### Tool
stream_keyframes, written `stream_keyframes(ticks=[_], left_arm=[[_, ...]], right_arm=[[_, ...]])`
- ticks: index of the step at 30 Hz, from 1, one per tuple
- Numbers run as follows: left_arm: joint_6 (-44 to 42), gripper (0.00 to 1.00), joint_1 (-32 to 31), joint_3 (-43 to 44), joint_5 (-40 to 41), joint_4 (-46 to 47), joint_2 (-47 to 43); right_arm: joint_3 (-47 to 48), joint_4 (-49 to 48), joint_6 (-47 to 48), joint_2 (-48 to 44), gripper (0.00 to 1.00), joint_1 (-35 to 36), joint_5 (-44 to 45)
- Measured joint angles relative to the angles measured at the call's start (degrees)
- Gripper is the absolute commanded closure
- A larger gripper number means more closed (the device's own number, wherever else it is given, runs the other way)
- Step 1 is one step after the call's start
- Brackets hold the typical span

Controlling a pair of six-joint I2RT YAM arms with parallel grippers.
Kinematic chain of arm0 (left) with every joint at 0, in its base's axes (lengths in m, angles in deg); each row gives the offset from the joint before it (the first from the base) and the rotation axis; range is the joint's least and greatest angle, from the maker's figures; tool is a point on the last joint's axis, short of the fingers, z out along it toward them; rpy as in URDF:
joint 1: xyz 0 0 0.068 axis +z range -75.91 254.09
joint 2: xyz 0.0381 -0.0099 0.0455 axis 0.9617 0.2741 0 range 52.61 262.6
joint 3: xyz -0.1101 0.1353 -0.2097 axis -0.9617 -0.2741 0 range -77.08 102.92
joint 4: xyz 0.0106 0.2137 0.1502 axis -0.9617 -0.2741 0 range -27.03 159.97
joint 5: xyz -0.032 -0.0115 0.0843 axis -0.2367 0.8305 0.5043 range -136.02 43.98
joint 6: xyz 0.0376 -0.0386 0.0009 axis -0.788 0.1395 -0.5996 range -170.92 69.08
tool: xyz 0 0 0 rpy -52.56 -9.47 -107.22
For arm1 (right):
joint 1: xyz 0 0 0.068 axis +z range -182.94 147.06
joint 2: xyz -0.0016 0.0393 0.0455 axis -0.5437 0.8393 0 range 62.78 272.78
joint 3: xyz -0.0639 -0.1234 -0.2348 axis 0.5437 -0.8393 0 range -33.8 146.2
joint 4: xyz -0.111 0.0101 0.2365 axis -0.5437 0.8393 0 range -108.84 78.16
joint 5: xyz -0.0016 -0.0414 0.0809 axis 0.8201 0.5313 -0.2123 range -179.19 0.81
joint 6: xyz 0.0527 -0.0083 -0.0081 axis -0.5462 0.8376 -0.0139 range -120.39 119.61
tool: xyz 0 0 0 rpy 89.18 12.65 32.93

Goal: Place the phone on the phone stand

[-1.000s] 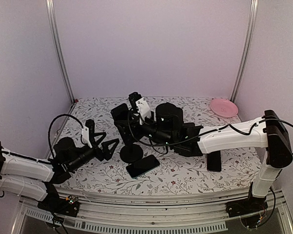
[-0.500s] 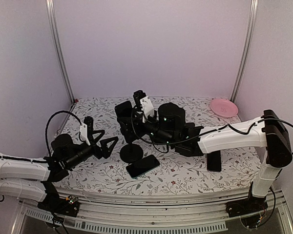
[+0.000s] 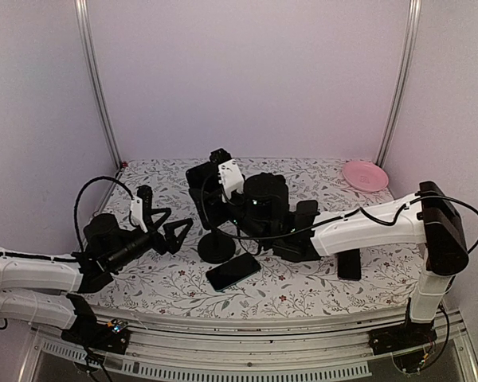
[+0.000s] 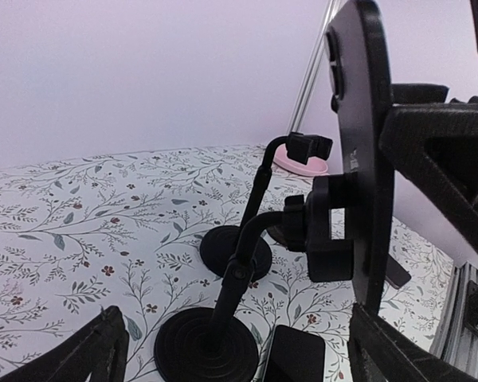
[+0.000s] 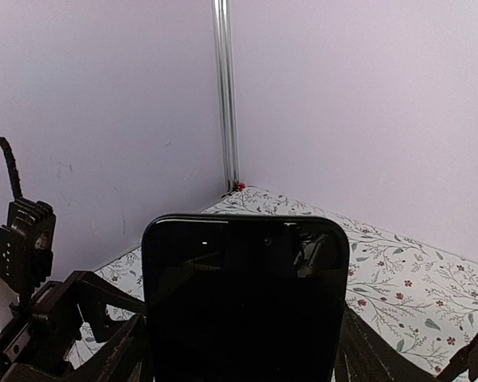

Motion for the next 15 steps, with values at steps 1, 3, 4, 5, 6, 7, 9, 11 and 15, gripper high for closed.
stream_keyframes(ticks=[1, 3, 4, 5, 6, 7, 9, 11, 15], left_arm=[[0.00, 0.04, 0.07, 0.02, -0.13, 0.00, 0.00], [0.00, 0.04, 0.24, 0.02, -0.46, 0.00, 0.00], [0.00, 0.04, 0.28, 0.02, -0.52, 0.00, 0.00], [0.02, 0.04, 0.33, 0.02, -0.61, 0.00, 0.02], [0.00, 0.03, 0.37, 0.02, -0.74, 0.02, 0.07], [0.04, 0.03, 0.37, 0.04, -0.92, 0.04, 0.20], [0.15, 0.03, 0.37, 0.31, -1.42, 0.04, 0.81], [0.48, 0.03, 0.37, 0.70, -1.81, 0.07, 1.60], [1.09, 0.03, 0.37, 1.27, -1.99, 0.48, 2.60]], right_arm=[[0.26, 0.11, 0.35, -0.02, 0.69, 0.35, 0.50], [0.68, 0.33, 0.79, -0.04, 0.69, 0.94, 1.07], [0.92, 0.68, 0.98, -0.11, 0.69, 1.20, 1.51], [1.09, 1.16, 1.05, -0.13, 0.69, 1.33, 1.86], [1.49, 1.88, 1.11, -0.13, 0.69, 1.38, 2.36], [2.05, 3.02, 1.46, -0.13, 0.69, 1.55, 2.99], [3.06, 4.57, 2.62, -0.15, 0.69, 1.70, 4.63], [3.82, 5.77, 4.28, -0.15, 0.69, 1.70, 6.62], [4.90, 7.52, 7.72, -0.13, 0.69, 1.70, 10.45]])
